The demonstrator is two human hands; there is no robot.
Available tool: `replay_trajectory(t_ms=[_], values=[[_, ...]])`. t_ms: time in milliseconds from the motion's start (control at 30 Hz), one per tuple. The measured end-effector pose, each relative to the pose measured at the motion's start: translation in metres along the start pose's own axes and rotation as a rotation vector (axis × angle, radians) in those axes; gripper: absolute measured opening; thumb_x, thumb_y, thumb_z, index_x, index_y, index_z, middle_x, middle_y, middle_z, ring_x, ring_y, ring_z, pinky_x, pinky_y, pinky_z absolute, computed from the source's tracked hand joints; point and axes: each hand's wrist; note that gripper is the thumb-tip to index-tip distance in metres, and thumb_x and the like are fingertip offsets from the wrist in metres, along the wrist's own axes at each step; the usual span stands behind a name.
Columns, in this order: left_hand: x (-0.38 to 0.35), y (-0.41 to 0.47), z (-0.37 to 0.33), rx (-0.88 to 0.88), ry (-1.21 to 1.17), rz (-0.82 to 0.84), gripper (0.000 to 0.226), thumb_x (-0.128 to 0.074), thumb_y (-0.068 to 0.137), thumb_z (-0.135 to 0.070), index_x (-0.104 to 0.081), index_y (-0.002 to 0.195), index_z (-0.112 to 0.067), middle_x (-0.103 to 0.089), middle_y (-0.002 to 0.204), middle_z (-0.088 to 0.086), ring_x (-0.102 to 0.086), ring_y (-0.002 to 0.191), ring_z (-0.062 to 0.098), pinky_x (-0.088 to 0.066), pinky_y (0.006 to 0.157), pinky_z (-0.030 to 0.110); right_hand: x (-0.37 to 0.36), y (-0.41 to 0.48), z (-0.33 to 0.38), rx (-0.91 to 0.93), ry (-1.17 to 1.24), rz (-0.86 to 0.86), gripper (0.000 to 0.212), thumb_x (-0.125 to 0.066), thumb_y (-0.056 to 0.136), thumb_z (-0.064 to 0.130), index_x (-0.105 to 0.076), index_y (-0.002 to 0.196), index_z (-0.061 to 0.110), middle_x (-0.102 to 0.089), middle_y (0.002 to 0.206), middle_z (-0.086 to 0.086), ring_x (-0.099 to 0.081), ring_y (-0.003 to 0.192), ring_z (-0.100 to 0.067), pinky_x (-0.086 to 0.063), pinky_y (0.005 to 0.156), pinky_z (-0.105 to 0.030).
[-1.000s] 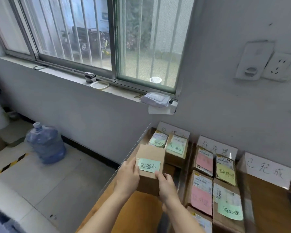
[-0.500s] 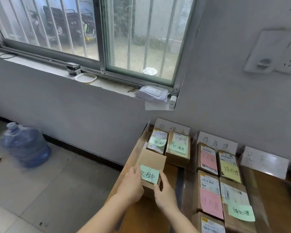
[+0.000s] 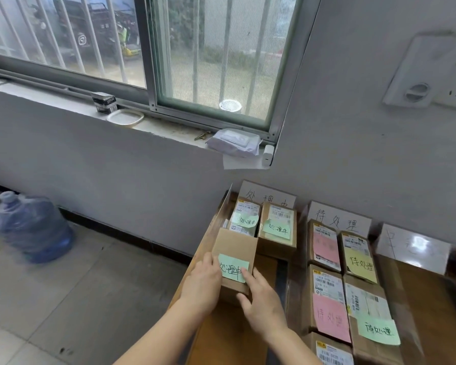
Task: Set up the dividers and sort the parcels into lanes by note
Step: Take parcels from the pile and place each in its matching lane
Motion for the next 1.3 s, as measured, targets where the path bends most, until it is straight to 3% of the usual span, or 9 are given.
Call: replay_trajectory(t_ms=[367, 567, 867, 1300], values=[[0.005, -0.001, -0.002, -0.06, 0.134, 0.028, 0.044, -0.056, 0.095, -0.011, -0.04, 0.136, -0.009, -0.042, 0.128, 0.006, -0.048, 0.116, 0.02, -0.052, 0.086, 0.032, 0.012, -0.007, 0.005, -0.018, -0.087, 0.028, 0.07, -0.054, 0.098, 0.034, -0.015, 0.156, 0.031, -0.02, 0.162, 0.005, -0.032, 0.144, -0.018, -0.036, 0.113, -0.032], [0.03, 0.004, -0.032, -0.204, 0.24, 0.005, 0.041, -0.059, 0.094, -0.013, -0.05, 0.134, -0.012, -0.05, 0.125, 0.006, -0.048, 0.115, 0.021, -0.05, 0.087, 0.031, 0.047, -0.025, -0.003, 0.013, -0.186, -0.054, 0.065, -0.054, 0.097, 0.036, -0.024, 0.154, 0.024, -0.031, 0.156, 0.004, -0.031, 0.143, -0.015, -0.032, 0.114, -0.028], [0.046, -0.015, -0.139, -0.504, 0.278, -0.104, 0.033, -0.056, 0.093, -0.022, -0.053, 0.126, -0.017, -0.053, 0.127, 0.003, -0.048, 0.118, 0.022, -0.048, 0.093, 0.033, 0.134, -0.093, -0.053, -0.138, -0.383, -0.256, 0.053, -0.053, 0.095, 0.042, -0.042, 0.143, 0.023, -0.047, 0.142, 0.002, -0.042, 0.131, -0.019, -0.037, 0.108, -0.034], [0.011, -0.114, -0.339, -0.725, 0.164, -0.121, 0.042, -0.059, 0.094, -0.032, -0.049, 0.134, -0.022, -0.052, 0.134, 0.0, -0.048, 0.123, 0.02, -0.05, 0.094, 0.035, 0.236, -0.271, -0.188, -0.413, -0.429, -0.379, 0.056, -0.055, 0.093, 0.047, -0.044, 0.142, 0.022, -0.047, 0.144, -0.003, -0.04, 0.134, -0.024, -0.035, 0.11, -0.04]])
Point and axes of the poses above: each hand's wrist, its own y-axis towards the middle knuckle, its own x-axis out of the back of the hand, z = x × y
